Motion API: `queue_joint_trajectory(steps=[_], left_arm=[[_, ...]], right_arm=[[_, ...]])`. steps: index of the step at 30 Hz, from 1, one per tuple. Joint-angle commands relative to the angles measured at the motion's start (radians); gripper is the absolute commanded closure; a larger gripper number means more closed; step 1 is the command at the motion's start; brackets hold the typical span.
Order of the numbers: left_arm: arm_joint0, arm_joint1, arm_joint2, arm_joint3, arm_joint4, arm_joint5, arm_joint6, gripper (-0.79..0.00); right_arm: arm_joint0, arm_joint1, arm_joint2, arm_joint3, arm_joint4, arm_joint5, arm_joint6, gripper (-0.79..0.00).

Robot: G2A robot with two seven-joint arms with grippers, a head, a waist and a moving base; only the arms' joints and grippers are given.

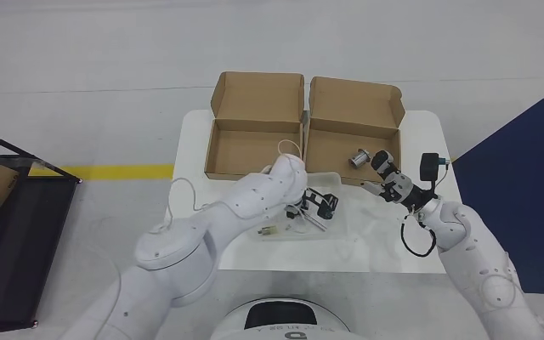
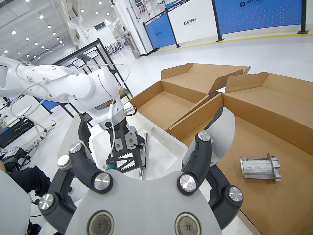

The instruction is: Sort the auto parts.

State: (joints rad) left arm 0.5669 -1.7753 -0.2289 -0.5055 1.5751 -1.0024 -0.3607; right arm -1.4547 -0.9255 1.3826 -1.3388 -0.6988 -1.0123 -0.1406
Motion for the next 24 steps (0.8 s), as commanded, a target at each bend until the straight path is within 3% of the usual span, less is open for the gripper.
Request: queue_joint_trajectory(steps=[1, 13, 16, 24], left_arm=[[-0.003, -0.012, 0.006, 0.027, 0.009, -0.002, 0.017, -0.163], [-0.006, -0.071, 0.043, 0.123, 0.082, 0.038, 0.074, -0.120], [-0.005, -0.083, 0.049, 0.140, 0.098, 0.062, 0.072, 0.000], [0.001, -0.110, 0.059, 0.163, 0.130, 0.080, 0.096, 0.000]], right_arm=[[0.000, 0.000, 0.000, 0.000, 0.000, 0.000, 0.000, -0.785], [0.000, 0.000, 0.000, 0.000, 0.000, 0.000, 0.000, -0.785], [0.000, 0.000, 0.000, 0.000, 0.000, 0.000, 0.000, -0.785], [0.000, 0.000, 0.000, 0.000, 0.000, 0.000, 0.000, -0.785]])
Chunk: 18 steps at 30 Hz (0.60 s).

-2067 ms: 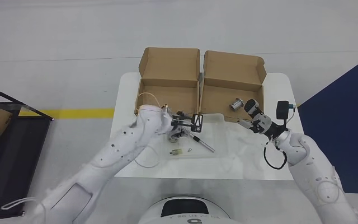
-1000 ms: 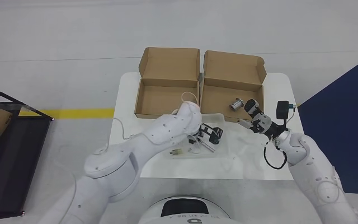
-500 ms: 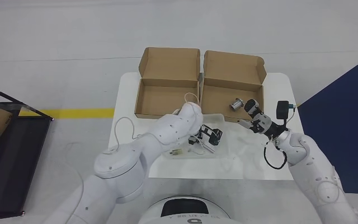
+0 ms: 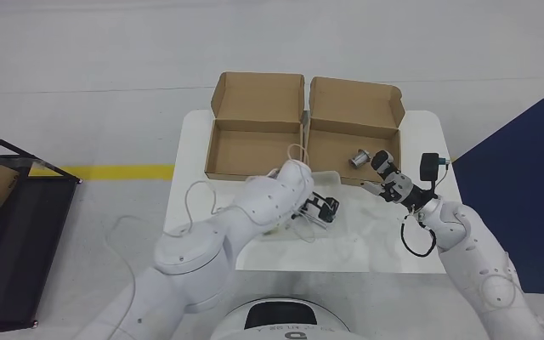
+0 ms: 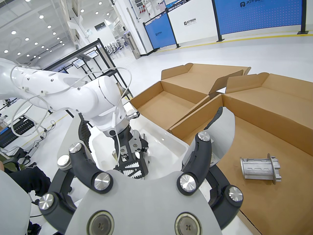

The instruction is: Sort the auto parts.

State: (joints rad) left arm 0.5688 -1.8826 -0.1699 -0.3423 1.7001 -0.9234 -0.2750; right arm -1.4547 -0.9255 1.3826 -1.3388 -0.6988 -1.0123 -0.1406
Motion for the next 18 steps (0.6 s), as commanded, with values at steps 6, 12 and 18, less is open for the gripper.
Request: queue_joint_trajectory(steps=[6, 12, 18], left_arm=[[-0.019, -0.004, -0.004, 0.002, 0.020, 0.030, 0.080, 0.000], [-0.040, 0.019, -0.025, -0.010, 0.015, 0.069, 0.150, 0.000], [-0.039, 0.057, -0.049, -0.055, 0.014, 0.122, 0.145, 0.000]], right_arm=[[0.000, 0.000, 0.000, 0.000, 0.000, 0.000, 0.000, -0.785], [0.000, 0.000, 0.000, 0.000, 0.000, 0.000, 0.000, -0.785], [0.000, 0.000, 0.000, 0.000, 0.000, 0.000, 0.000, -0.785]])
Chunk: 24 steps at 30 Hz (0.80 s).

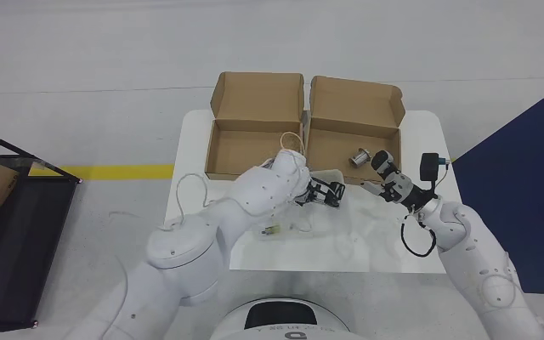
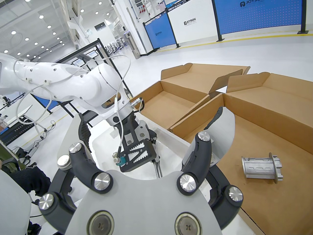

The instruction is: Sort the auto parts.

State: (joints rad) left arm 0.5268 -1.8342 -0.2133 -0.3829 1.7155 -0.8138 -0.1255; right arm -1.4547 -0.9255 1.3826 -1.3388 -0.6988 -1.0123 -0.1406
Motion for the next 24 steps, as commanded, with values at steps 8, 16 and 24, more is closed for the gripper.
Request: queue_joint_trajectory(steps=[8, 16, 24], left_arm=[[0.037, 0.094, -0.058, -0.178, 0.002, 0.087, -0.063, 0.000], [0.148, 0.239, -0.165, -0.541, 0.018, 0.052, -0.197, 0.000], [0.377, 0.419, -0.426, -0.977, 0.064, -0.004, -0.361, 0.000]], right_arm=[[0.000, 0.000, 0.000, 0.000, 0.000, 0.000, 0.000, -0.785], [0.000, 0.000, 0.000, 0.000, 0.000, 0.000, 0.000, -0.785], [0.000, 0.000, 0.000, 0.000, 0.000, 0.000, 0.000, -0.785]])
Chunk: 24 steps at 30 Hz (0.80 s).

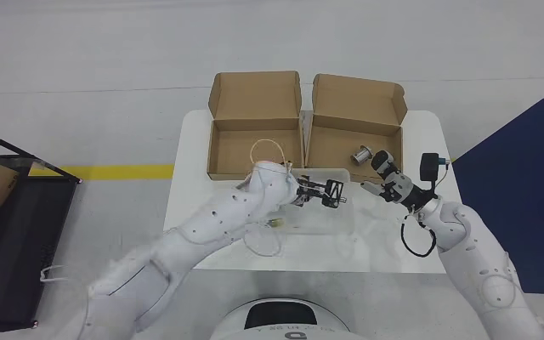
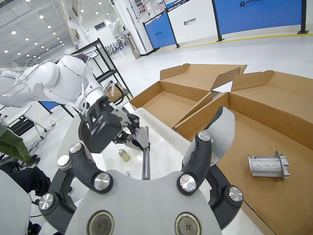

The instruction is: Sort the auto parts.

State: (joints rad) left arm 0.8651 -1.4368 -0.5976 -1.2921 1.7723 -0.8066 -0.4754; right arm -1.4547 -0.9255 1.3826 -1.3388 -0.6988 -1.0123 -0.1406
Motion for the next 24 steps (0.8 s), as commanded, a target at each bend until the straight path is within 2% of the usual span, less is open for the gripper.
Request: queue_joint_trajectory(steps=[1, 6, 9, 11, 14, 18, 21, 24], left_arm=[[0.072, 0.040, -0.078, -0.121, 0.012, -0.024, -0.012, 0.000], [0.214, 0.109, -0.240, -0.314, 0.033, -0.072, 0.048, 0.000], [0.271, 0.137, -0.327, -0.370, 0.017, -0.090, 0.147, 0.000], [0.296, 0.151, -0.383, -0.377, -0.015, -0.104, 0.237, 0.000], [0.301, 0.165, -0.450, -0.336, -0.078, -0.137, 0.348, 0.000], [0.269, 0.170, -0.490, -0.252, -0.169, -0.162, 0.442, 0.000], [0.223, 0.169, -0.502, -0.168, -0.256, -0.206, 0.510, 0.000], [0.178, 0.170, -0.468, -0.091, -0.339, -0.206, 0.578, 0.000]], right_arm=[[0.000, 0.000, 0.000, 0.000, 0.000, 0.000, 0.000, -0.785], [0.000, 0.000, 0.000, 0.000, 0.000, 0.000, 0.000, -0.785], [0.000, 0.000, 0.000, 0.000, 0.000, 0.000, 0.000, -0.785], [0.000, 0.000, 0.000, 0.000, 0.000, 0.000, 0.000, -0.785], [0.000, 0.000, 0.000, 0.000, 0.000, 0.000, 0.000, -0.785], [0.000, 0.000, 0.000, 0.000, 0.000, 0.000, 0.000, -0.785], [0.000, 0.000, 0.000, 0.000, 0.000, 0.000, 0.000, -0.785], [0.000, 0.000, 0.000, 0.000, 0.000, 0.000, 0.000, -0.785]])
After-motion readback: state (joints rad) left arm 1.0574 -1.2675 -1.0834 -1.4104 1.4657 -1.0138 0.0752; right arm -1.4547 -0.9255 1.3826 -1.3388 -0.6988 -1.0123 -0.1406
